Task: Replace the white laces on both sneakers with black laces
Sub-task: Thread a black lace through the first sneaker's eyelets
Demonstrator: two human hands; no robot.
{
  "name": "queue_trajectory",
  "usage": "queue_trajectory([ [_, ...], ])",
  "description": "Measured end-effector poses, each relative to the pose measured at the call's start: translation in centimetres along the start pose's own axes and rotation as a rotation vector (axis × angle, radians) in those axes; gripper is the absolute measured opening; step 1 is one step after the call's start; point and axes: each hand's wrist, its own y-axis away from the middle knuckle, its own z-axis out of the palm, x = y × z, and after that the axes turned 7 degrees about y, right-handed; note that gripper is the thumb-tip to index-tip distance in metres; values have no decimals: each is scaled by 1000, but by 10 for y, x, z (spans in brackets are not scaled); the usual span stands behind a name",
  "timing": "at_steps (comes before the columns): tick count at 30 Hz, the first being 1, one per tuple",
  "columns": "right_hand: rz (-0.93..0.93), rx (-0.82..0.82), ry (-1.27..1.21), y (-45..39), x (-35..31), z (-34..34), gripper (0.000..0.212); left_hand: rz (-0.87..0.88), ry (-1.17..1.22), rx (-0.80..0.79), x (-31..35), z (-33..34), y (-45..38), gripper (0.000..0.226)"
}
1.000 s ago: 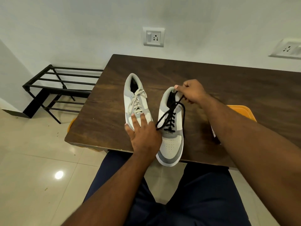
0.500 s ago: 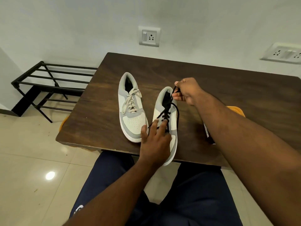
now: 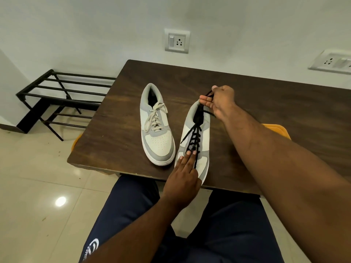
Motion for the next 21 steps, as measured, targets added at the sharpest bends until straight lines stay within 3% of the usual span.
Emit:
queue_trajectory([
  [8,12,-6,29,-7,4,-1,14,32,58,12,-7,5,2,33],
  [15,-143,-125,420,2,1,-20,24,-8,150,151,-10,11,-1,15],
  [18,-263,-187,504,16,14,-25,17,-56,116,293,-15,17,-9,21],
  [21,-369,-272,683,19,32,-30,19,-156,113,364,-19,17,-25,42],
])
